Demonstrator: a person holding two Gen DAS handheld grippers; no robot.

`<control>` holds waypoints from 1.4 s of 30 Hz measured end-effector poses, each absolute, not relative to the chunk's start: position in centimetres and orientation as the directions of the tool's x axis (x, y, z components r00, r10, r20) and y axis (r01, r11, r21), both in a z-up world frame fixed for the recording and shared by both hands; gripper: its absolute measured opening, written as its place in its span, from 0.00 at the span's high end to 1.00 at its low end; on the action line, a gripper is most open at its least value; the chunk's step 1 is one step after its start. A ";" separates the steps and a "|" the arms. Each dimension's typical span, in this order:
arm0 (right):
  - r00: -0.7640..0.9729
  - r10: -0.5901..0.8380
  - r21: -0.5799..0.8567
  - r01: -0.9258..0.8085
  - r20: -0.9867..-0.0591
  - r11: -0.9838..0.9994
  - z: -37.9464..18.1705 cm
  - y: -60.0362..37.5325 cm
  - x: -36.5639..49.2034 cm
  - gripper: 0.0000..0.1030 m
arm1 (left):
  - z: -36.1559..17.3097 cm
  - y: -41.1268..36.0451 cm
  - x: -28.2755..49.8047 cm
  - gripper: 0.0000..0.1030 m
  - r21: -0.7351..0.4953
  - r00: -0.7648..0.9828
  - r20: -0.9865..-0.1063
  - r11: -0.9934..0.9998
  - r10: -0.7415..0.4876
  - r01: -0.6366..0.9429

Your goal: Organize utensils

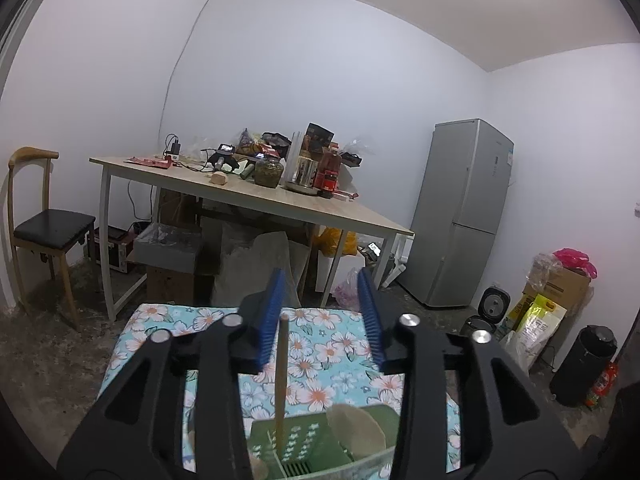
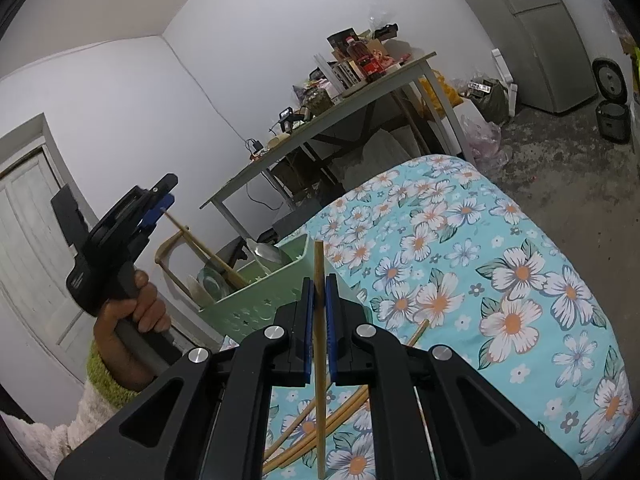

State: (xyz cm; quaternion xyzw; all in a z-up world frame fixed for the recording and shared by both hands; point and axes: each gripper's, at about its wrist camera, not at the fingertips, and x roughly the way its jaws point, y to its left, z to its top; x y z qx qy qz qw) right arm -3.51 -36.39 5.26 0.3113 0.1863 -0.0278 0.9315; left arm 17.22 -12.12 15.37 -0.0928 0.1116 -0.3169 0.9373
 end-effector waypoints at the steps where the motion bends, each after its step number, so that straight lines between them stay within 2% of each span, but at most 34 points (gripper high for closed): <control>1: 0.931 0.064 0.564 0.162 -0.359 0.810 5.6 -36.2 -3.6 0.94 | 15.4 -11.8 16.8 0.58 -0.242 0.773 -0.148 0.780 -0.617 0.576; 5: 0.940 0.065 0.543 0.137 -0.336 0.828 6.9 -35.8 -3.8 0.94 | 15.6 -10.2 14.6 0.44 -0.221 0.763 -0.144 0.772 -0.630 0.596; 8: 0.950 0.068 0.526 0.109 -0.306 0.843 8.5 -35.6 -3.9 0.94 | 15.5 -9.0 13.0 0.38 -0.201 0.760 -0.149 0.772 -0.633 0.603; 16: 0.975 0.070 0.449 0.033 -0.211 0.893 14.1 -34.7 -3.0 0.94 | 14.3 -5.4 10.0 0.29 -0.158 0.758 -0.179 0.778 -0.628 0.608; 22: 0.988 0.077 0.378 -0.021 -0.135 0.926 18.3 -33.7 -1.3 0.94 | 11.6 -3.3 9.6 0.22 -0.178 0.726 -0.260 0.771 -0.636 0.612; 27: 0.992 0.085 0.338 -0.047 -0.098 0.940 20.9 -33.0 0.8 0.94 | 8.3 -2.1 9.4 0.22 -0.185 0.688 -0.354 0.769 -0.634 0.612; 33: 0.994 0.089 0.275 -0.067 -0.070 0.959 23.2 -31.7 4.1 0.94 | 5.8 -0.9 9.0 0.21 -0.203 0.666 -0.404 0.771 -0.628 0.604; 42: 0.986 0.075 0.218 -0.042 -0.149 0.975 21.2 -30.1 10.2 0.94 | 5.0 -0.3 9.8 0.20 -0.222 0.655 -0.419 0.771 -0.628 0.597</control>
